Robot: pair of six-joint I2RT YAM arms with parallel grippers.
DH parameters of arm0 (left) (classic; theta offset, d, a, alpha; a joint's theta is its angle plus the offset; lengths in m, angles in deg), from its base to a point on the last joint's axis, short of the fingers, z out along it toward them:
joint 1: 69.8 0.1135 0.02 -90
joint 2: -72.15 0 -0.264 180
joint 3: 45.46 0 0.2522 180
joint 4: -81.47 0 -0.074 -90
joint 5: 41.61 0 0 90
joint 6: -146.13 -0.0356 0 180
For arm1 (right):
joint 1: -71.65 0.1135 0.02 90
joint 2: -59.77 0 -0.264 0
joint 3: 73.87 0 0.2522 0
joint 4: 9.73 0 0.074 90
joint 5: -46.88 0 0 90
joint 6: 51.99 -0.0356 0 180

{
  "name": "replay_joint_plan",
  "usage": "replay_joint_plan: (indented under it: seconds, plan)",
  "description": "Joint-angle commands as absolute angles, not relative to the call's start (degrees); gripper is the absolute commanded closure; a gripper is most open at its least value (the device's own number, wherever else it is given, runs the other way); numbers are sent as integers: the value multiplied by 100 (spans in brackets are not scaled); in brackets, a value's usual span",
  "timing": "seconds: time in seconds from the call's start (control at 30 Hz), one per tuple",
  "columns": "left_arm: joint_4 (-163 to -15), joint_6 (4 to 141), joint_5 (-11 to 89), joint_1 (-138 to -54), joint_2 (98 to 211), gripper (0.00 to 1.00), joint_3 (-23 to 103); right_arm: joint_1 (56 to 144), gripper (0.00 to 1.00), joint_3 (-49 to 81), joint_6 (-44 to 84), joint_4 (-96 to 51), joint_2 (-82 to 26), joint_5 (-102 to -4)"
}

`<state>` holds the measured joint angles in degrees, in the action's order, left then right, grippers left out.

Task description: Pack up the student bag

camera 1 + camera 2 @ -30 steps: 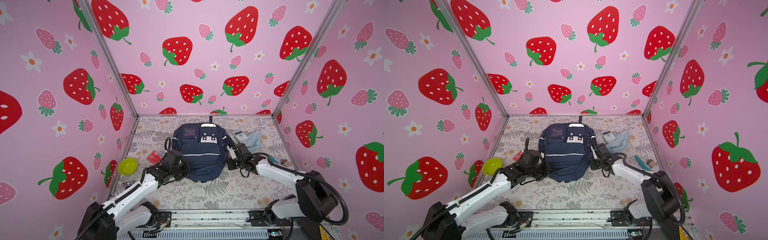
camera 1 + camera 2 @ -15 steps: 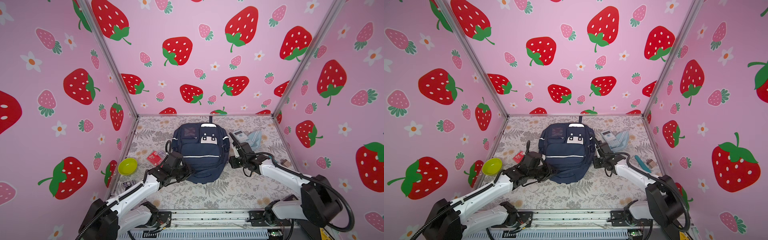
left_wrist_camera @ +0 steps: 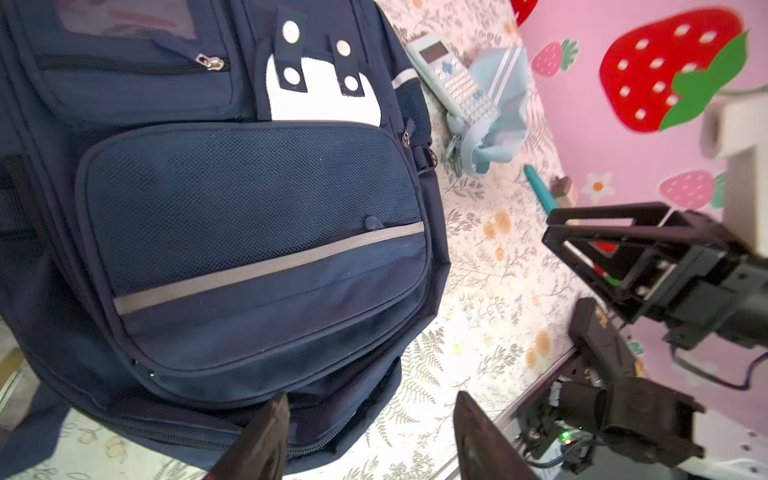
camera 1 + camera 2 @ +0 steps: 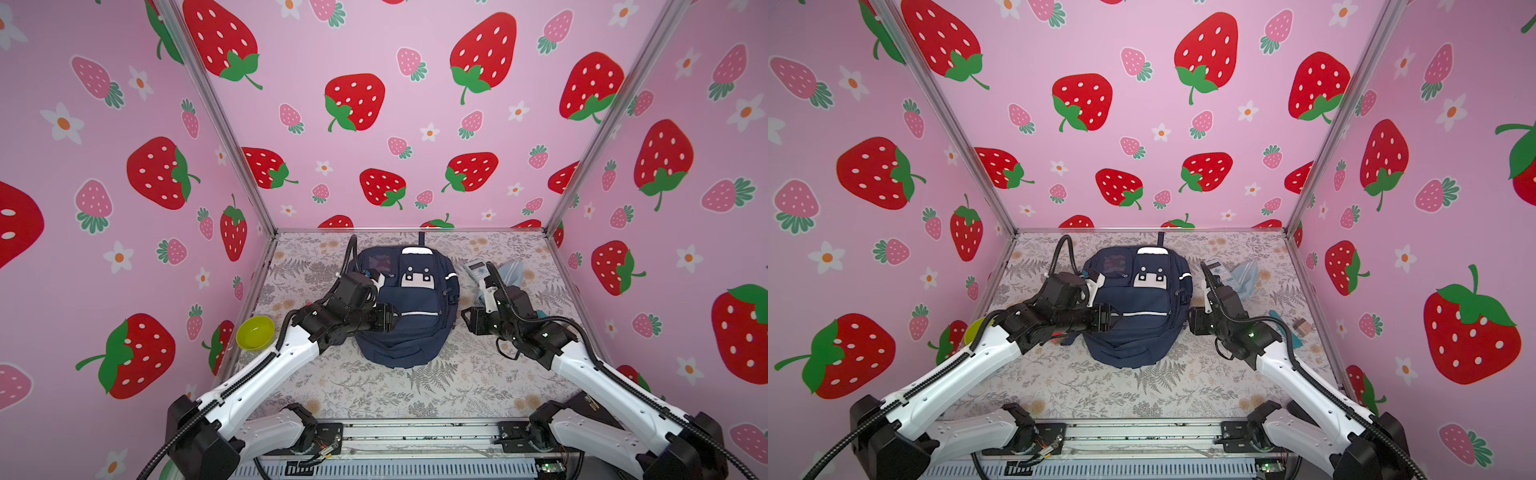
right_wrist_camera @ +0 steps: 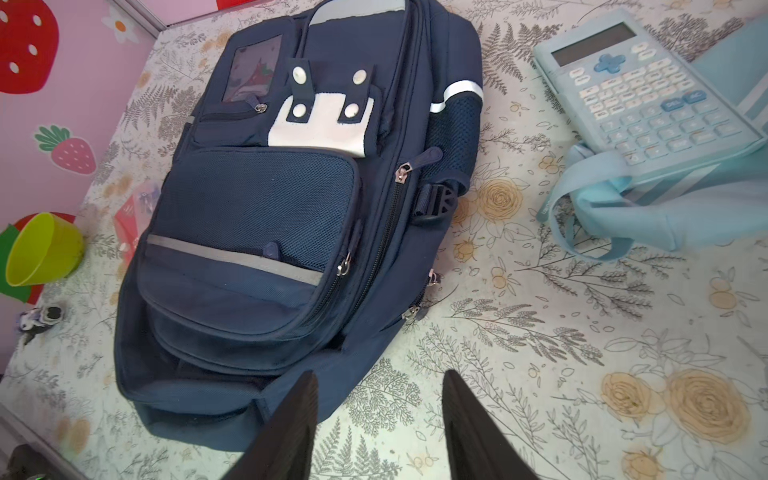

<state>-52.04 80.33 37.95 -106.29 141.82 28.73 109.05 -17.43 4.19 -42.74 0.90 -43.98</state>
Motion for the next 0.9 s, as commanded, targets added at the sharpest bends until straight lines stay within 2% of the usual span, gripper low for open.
replay_joint_plan:
  seconds: [0.0,0.27,0.4,0.5,0.6,0.67,0.73,0.77,0.87]
  plan:
    - [-4315,6671,4020,-10748,14832,35,3329,10927,49,-1552,146,-4108,-145,-4709]
    - [-4207,6031,4956,-11396,16184,23,4090,10796,49,-1060,102,-4098,-741,-4834]
    - [-4040,5678,5596,-11692,16759,21,4536,10701,49,-966,131,-4018,-922,-4954]
    - [-3951,5536,6285,-11816,17159,32,4835,10583,49,-957,110,-3957,-1048,-5079]
    - [-4135,5494,6554,-11858,17231,43,4841,10425,49,-948,101,-3892,-1165,-5244]
    - [-4307,5483,6571,-11853,17154,56,4754,10285,49,-923,123,-3882,-1232,-5358]
    - [-4478,5485,6623,-11862,17042,75,4630,10136,49,-896,136,-3896,-1280,-5447]
    - [-4552,5481,6606,-11858,16989,80,4566,10079,49,-880,144,-3903,-1295,-5454]
    - [-4685,5446,6502,-11858,16884,84,4406,10014,49,-828,146,-3982,-1330,-5458]
